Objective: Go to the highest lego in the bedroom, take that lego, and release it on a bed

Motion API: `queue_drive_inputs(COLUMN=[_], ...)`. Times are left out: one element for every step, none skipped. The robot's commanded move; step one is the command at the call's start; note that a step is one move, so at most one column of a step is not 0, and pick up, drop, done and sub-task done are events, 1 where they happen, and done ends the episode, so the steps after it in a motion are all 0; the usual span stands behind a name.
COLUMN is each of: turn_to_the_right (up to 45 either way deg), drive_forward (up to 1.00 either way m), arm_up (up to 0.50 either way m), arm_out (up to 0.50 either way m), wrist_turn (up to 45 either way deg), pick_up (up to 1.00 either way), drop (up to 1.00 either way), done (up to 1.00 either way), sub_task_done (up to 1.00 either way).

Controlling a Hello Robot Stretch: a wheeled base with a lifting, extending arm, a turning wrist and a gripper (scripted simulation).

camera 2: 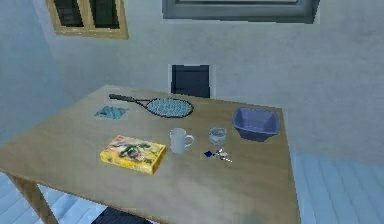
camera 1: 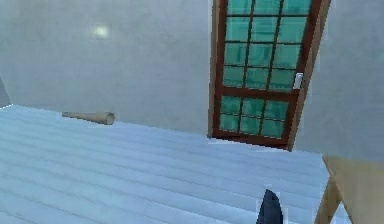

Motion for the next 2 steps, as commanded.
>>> queue_drive_inputs(turn_to_the_right=[-15.0, 0.0], drive_forward=[0.00, 0.00], arm_up=[0.00, 0.50], arm_out=[0.00, 0.00], wrist_turn=[0.0, 0.0], pick_up=[0.00, 0.00], drop=[0.00, 0.00], done=[0.00, 0.00], sub_task_done=[0.00, 0.00])
